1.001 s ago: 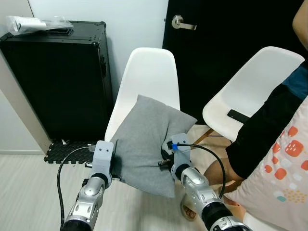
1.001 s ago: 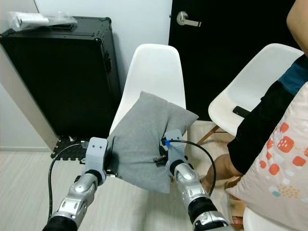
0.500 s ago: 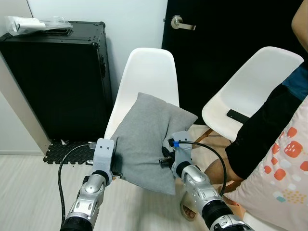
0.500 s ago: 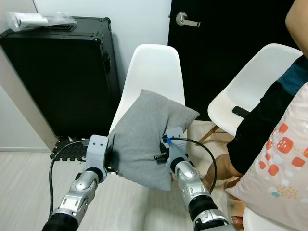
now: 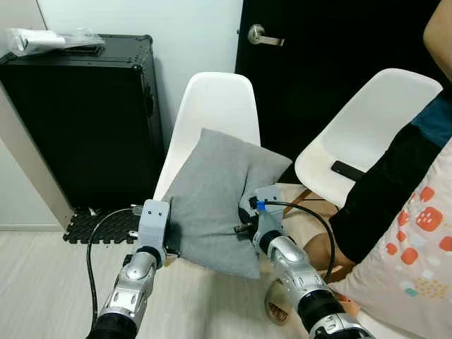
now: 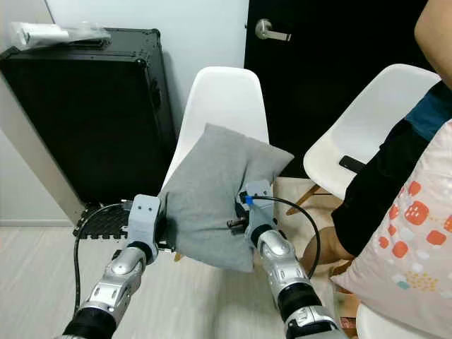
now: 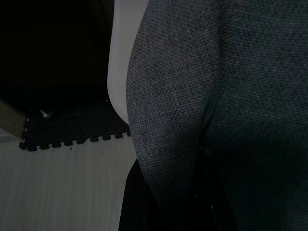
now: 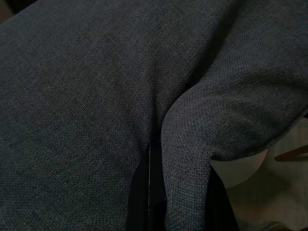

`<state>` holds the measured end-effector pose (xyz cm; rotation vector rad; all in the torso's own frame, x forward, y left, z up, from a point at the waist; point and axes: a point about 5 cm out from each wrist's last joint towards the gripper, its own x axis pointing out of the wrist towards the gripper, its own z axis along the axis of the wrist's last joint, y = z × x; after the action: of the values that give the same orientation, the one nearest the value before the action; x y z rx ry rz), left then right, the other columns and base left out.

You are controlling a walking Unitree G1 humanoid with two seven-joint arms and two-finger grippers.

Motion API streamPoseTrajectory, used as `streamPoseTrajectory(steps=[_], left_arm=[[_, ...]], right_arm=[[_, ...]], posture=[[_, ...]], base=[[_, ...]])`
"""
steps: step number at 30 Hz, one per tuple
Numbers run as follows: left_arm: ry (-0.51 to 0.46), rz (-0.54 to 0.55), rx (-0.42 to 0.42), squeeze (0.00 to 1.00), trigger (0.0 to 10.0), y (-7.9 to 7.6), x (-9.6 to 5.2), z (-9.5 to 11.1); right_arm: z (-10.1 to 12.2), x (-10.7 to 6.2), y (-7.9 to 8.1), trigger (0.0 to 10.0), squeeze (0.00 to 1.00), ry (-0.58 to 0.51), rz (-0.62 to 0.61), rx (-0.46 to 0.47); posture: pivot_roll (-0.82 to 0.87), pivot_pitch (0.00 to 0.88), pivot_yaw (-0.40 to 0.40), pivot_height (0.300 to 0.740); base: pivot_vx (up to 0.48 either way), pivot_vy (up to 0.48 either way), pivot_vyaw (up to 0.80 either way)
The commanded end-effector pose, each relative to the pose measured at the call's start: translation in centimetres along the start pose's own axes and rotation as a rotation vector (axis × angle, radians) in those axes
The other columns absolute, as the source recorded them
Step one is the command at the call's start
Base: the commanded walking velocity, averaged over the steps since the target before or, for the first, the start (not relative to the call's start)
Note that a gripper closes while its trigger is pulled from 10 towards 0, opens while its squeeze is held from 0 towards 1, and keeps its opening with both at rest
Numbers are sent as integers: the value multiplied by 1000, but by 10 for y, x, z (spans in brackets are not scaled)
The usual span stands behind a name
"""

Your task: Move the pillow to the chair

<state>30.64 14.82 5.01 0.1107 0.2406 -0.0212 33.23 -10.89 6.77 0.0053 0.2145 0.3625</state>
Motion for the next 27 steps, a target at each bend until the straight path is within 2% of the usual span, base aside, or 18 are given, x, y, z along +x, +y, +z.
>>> streamPoseTrajectory(steps=[1,8,16,20,25,26,27], left_arm=[[-38,79,11,0,10000,15,-2,4],[-27,81,16,0,10000,17,-6,-1],[-29,79,18,0,10000,19,-3,1],[-24,52,16,0,10000,12,-3,0],[-29,38,16,0,10000,7,-4,1],[-36,45,36,0,10000,8,-1,3],[-26,71,42,0,10000,12,1,3]], right_arm=[[3,-1,-7,10000,0,-5,-14,-3],[3,-2,-2,10000,0,-8,-5,9],[7,0,1,10000,0,-11,-1,8],[9,-2,-4,10000,0,-19,-17,-22],[11,-4,-9,10000,0,-24,-31,-15],[9,-4,-12,10000,0,-13,-42,3],[5,-3,-15,10000,0,8,-53,18]], posture=[[-20,66,-64,740],[-7,77,-59,740],[-27,94,-48,740],[-41,103,-41,740],[-44,91,-56,740],[-3,44,-98,740],[5,42,-99,740]], base=[[0,0,0],[0,0,0],[0,0,0],[0,0,0],[0,0,0],[0,0,0],[0,0,0]])
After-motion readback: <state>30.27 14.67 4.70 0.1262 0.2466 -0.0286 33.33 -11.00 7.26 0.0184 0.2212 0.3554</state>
